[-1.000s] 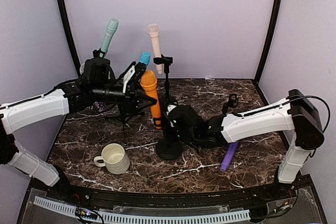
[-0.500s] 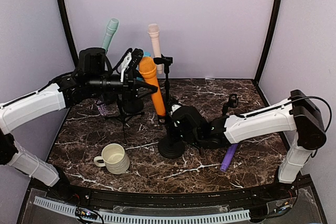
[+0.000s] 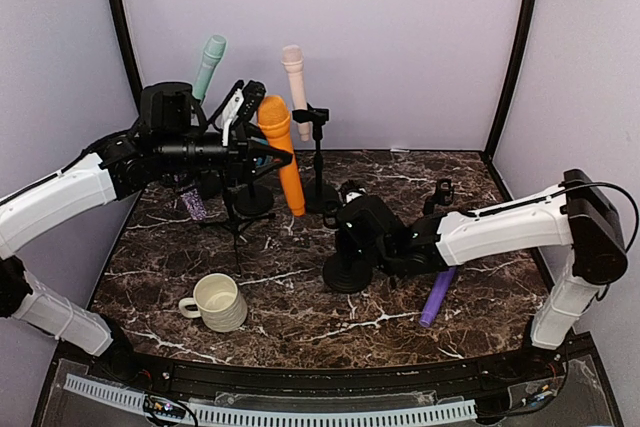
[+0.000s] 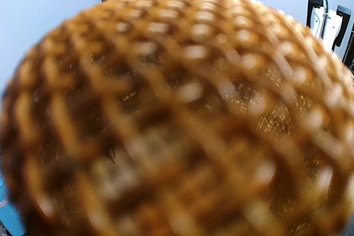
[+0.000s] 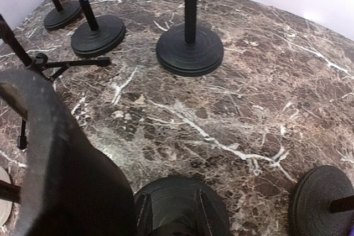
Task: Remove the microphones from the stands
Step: Remove the microphone from the microphone stand, then move the microphone stand to the center of the board.
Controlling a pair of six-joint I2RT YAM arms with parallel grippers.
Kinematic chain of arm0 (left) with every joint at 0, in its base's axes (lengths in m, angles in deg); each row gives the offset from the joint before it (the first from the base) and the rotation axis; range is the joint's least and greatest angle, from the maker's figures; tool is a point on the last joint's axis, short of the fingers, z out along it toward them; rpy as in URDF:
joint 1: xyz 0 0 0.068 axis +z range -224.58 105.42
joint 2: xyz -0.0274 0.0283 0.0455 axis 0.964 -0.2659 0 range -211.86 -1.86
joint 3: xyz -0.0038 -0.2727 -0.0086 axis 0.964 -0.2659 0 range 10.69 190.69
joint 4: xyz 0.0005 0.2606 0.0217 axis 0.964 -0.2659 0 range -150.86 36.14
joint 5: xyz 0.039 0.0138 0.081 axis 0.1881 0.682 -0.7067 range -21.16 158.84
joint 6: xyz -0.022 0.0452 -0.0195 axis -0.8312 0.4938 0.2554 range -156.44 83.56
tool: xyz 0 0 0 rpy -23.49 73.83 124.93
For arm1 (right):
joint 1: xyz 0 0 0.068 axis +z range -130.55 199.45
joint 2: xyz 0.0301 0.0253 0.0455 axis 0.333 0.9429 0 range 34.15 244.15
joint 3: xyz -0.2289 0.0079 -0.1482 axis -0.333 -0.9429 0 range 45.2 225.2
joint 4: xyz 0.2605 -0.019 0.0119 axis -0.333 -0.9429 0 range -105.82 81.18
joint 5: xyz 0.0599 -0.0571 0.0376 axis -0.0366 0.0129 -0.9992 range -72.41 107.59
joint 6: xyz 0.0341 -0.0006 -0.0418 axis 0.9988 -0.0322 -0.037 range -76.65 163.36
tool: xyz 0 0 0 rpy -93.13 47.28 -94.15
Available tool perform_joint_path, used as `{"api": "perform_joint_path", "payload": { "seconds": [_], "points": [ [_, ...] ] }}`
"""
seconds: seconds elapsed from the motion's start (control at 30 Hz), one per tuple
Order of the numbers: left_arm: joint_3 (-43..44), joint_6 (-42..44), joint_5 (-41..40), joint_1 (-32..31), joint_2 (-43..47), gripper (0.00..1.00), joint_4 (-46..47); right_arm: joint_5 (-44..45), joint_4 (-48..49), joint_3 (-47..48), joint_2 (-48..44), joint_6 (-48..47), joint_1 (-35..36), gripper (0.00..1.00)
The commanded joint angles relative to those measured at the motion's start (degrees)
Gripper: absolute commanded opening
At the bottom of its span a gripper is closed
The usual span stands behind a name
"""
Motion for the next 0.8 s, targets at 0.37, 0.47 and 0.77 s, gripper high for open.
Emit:
{"api": "perform_joint_path", "payload": {
  "seconds": [0.37,0.47,0.77],
  "points": [
    [-0.85,-1.64,4.33,0.38,0.99,0.00,2.21,-1.80,-3.04,7.57,-1.52,-9.01,-14.12,0.00],
    [-1.27,-1.76,4.67,0.42,0.52,0.00,2.63,-2.57,-0.49,9.75,0.38,-10.42,-16.02,0.00],
    [-2.04,-2.63,6.53,0.40,-1.88,0.00,3.52,-4.15,5.45,15.99,7.38,-12.21,-20.98,0.00]
  ]
}}
